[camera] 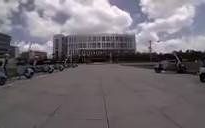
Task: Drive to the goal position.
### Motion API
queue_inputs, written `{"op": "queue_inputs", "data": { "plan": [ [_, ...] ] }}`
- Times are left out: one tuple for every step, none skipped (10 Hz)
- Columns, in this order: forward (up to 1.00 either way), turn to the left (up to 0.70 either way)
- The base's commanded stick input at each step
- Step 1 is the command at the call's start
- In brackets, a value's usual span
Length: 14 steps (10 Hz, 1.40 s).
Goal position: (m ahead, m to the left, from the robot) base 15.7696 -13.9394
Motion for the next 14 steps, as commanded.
{"op": "queue_inputs", "data": {
  "plan": [
    [0.70,0.00],
    [0.70,0.00],
    [0.70,0.00],
    [0.70,0.00],
    [0.70,0.00],
    [0.70,0.00],
    [0.70,0.00],
    [0.70,0.00],
    [0.70,0.00],
    [0.70,0.00],
    [0.70,0.00],
    [0.70,0.00],
    [0.70,0.00],
    [0.70,0.00]
  ]
}}
